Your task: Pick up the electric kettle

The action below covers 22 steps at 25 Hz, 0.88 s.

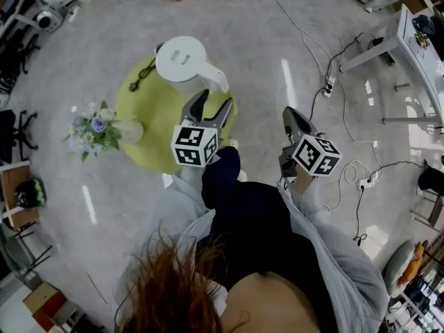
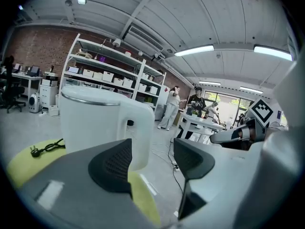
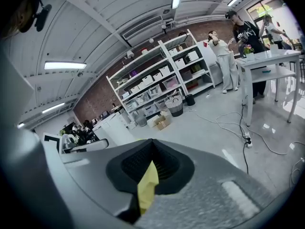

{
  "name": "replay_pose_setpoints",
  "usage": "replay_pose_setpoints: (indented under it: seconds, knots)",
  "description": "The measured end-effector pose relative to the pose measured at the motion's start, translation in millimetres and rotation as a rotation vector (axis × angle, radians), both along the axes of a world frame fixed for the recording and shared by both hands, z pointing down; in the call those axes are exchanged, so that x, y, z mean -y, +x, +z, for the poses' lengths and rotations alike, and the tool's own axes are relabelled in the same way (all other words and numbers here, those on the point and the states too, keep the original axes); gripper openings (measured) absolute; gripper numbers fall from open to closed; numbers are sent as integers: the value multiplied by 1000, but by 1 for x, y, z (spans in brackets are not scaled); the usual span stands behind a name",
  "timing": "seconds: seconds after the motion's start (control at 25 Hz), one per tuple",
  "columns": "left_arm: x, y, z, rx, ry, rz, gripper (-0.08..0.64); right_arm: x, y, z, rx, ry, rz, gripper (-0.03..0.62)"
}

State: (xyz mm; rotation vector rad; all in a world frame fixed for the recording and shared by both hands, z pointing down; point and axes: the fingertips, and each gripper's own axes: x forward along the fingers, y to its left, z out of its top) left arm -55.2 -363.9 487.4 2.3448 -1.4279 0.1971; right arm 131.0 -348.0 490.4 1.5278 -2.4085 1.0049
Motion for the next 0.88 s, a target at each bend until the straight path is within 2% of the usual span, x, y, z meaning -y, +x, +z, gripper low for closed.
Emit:
replay_pose_setpoints:
  seconds: [0.36, 0.48, 0.72, 0.88]
  knots:
    - [37, 16, 13, -16, -23, 63, 264, 31, 7, 4, -30, -26, 41, 2]
    - [44, 24, 18, 1, -18, 83, 261, 36, 5, 8, -42, -37, 42, 2]
    - [53, 30, 18, 53, 43, 58, 252, 49, 3, 11, -61, -48, 52, 2]
    - [58, 22, 16, 87, 72, -5, 170, 52, 4, 15, -66, -57, 64, 2]
